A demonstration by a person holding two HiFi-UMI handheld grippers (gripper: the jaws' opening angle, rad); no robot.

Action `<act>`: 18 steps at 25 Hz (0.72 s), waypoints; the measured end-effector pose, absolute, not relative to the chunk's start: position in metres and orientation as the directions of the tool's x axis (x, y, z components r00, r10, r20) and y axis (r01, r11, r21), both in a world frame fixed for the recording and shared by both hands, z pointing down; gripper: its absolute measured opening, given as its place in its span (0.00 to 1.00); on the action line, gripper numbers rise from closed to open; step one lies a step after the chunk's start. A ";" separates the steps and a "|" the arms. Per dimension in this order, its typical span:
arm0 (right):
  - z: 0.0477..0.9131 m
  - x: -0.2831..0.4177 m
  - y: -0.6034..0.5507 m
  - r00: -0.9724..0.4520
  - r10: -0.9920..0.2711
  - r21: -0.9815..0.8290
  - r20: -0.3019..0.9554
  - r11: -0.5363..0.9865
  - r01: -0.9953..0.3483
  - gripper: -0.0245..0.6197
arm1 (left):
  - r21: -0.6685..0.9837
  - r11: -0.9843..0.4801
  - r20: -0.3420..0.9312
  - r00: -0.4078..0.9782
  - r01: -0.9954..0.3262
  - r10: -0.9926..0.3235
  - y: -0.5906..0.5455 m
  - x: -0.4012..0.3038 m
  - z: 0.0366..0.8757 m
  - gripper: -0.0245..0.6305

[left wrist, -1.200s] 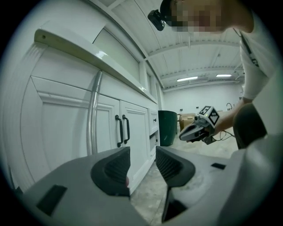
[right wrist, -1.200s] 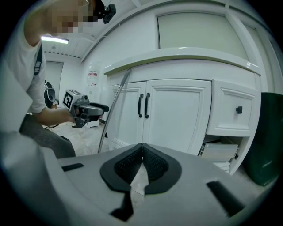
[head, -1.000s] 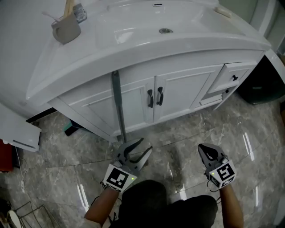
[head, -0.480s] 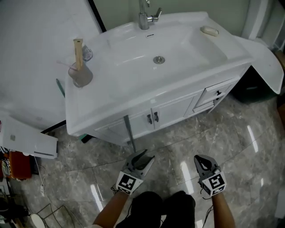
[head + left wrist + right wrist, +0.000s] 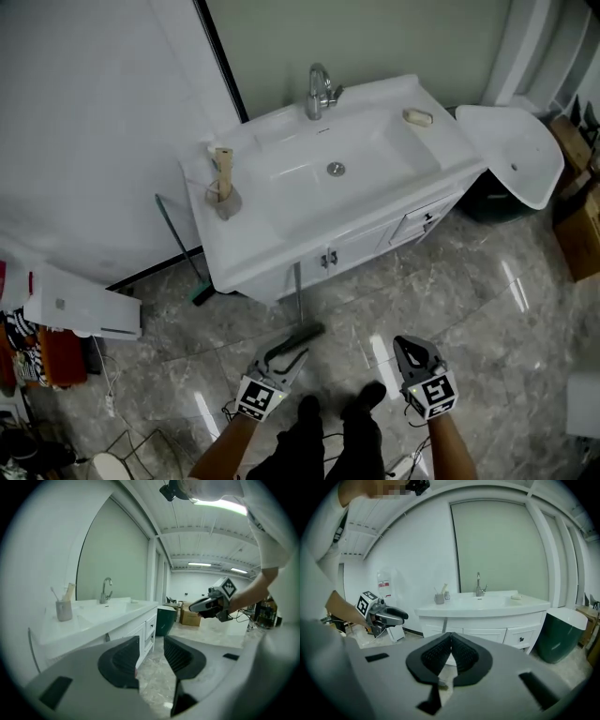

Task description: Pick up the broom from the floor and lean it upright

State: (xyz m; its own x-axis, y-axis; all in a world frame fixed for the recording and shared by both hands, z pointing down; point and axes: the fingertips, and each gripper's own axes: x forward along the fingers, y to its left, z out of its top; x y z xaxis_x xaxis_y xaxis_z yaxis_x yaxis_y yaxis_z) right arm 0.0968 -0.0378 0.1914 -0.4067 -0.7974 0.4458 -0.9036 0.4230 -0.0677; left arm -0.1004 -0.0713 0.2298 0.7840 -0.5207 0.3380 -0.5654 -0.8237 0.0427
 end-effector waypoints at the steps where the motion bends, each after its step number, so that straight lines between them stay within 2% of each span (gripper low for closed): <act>1: 0.173 0.090 -0.033 -0.402 -0.801 -0.062 0.443 0.420 -0.906 0.04 | 0.043 -0.826 0.339 0.786 -0.562 -0.517 -0.067 -0.107 0.212 0.27; 10: 0.010 0.040 0.017 -0.376 -0.835 -0.047 0.401 0.391 -0.919 0.04 | 0.025 -0.860 0.310 0.822 -0.509 -0.477 -0.016 -0.146 0.060 0.27; 18: -0.054 0.036 0.067 -0.402 -0.839 -0.027 0.368 0.422 -0.906 0.04 | 0.018 -0.856 0.301 0.819 -0.517 -0.489 0.040 -0.141 -0.016 0.27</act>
State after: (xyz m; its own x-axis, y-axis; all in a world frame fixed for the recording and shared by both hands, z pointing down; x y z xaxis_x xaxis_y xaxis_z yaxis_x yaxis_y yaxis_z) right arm 0.0357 0.0668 -0.0543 -0.4016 -0.8387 0.3678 -0.9061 0.4222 -0.0266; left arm -0.1406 0.0396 -0.0160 0.8189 -0.4888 0.3008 -0.5174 -0.8555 0.0185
